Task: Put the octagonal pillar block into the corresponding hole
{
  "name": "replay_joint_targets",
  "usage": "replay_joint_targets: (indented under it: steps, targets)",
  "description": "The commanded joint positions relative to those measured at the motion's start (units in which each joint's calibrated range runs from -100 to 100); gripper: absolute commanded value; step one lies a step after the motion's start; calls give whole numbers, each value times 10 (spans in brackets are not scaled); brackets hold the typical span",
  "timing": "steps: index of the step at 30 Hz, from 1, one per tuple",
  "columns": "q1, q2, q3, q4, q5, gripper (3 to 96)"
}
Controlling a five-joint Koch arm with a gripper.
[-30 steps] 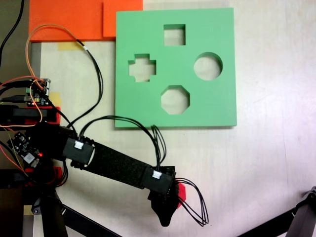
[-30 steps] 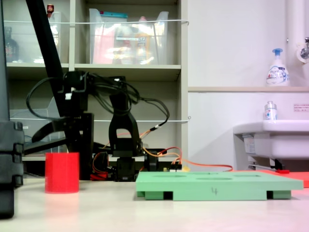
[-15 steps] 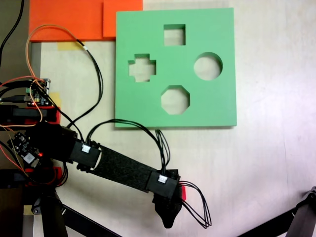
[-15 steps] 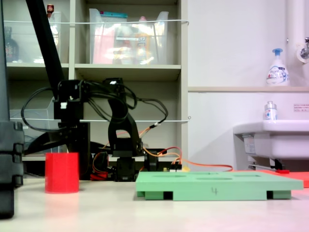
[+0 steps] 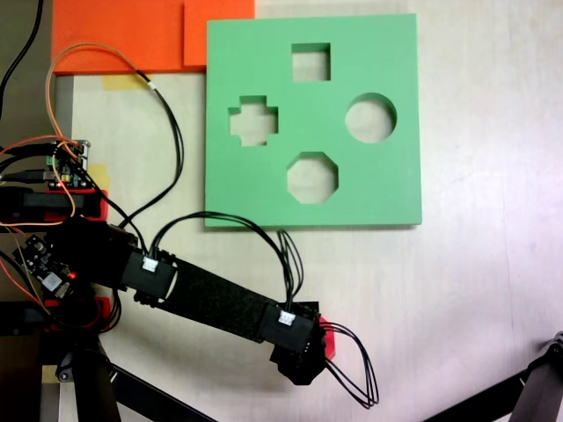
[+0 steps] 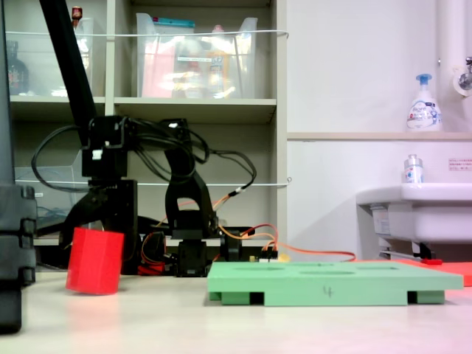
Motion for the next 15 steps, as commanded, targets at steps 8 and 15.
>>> replay_joint_targets:
  steps: [8,15]
  targets:
    - [8,-108,15,-51,24,325]
    - [57,-298,16,-51,97,325]
